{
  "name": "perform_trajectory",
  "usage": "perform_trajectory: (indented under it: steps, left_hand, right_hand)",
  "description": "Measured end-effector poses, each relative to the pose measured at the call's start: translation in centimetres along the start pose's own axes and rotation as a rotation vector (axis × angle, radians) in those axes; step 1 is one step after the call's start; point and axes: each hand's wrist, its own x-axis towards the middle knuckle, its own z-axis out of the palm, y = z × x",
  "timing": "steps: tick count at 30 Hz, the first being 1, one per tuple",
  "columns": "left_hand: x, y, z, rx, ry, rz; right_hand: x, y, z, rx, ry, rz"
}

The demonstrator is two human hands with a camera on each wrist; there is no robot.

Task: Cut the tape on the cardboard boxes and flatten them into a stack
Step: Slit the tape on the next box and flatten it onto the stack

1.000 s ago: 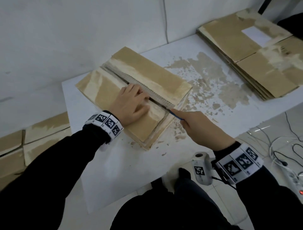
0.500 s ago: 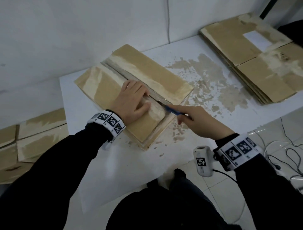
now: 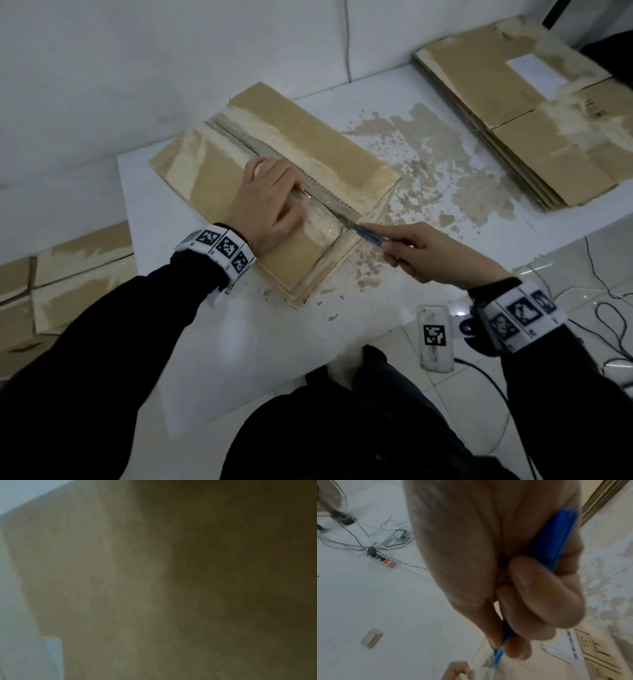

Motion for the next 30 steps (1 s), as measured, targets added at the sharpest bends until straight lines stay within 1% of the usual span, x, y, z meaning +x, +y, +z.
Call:
perform_trajectory:
  steps: [3,5,7,10,13,16,19,20,23,24,28,30]
  left_hand:
    - [-0.1,-0.1,-0.1,-0.017,0.004,0.001]
    - [0.0,0.1,0.0,-0.007,-0.011,-0.016]
    - [0.0,0.3,-0.1,0.006,-0.020,-0.026]
    - [0.2,0.3,-0.1,0.007,-0.009,-0.032]
    - [0.1,0.4,-0.1,0.024,-0.007,-0.024]
    - [0.1,0.5,-0.1,0.018,-0.027,-0.017]
    - [0.4,0.7,0.0,0.026,-0.033,-0.026]
    - [0.5,0.7,0.0,0.031,-0.042,-0.025]
    - [0.4,0.4,0.0,0.025,-0.041,0.005]
    - [0.4,0.4,0.1,0.016,-0.042,0.020]
    - [0.5,0.0,0.3,0.001,-0.042,0.040]
    - [0.3,-0.1,0.4,0.007,-0.034,0.046]
  right_hand:
    - [0.3,0.0,1.2,-0.127,0.106,-0.040]
    - [-0.1,0.0,0.7,-0.147,0.068,-0.043]
    - [-0.5,0.0,-0.2,-0.115,-0.004,-0.021]
    - [-0.3,-0.1,-0.2,0.015,-0.023,0.009]
    - [-0.3,0.0,0.0,0.135,-0.077,0.029]
    - [-0.6,0.1,0.3,0.167,-0.058,0.026]
    - [-1.6,0.6,-0.5,0.178,-0.082,0.033]
    - [-2.2,0.8,-1.1,0.154,-0.068,0.034]
    - [-2.9,0.5,-2.3,-0.020,0.080,0.000]
    - [-2.5,0.0,-2.3,-0.053,0.106,-0.018]
    - [0.6,-1.5,-1.2,-0.217,0.048,-0.064]
    - [1.5,-1.6,-1.2,-0.197,0.006,-0.040]
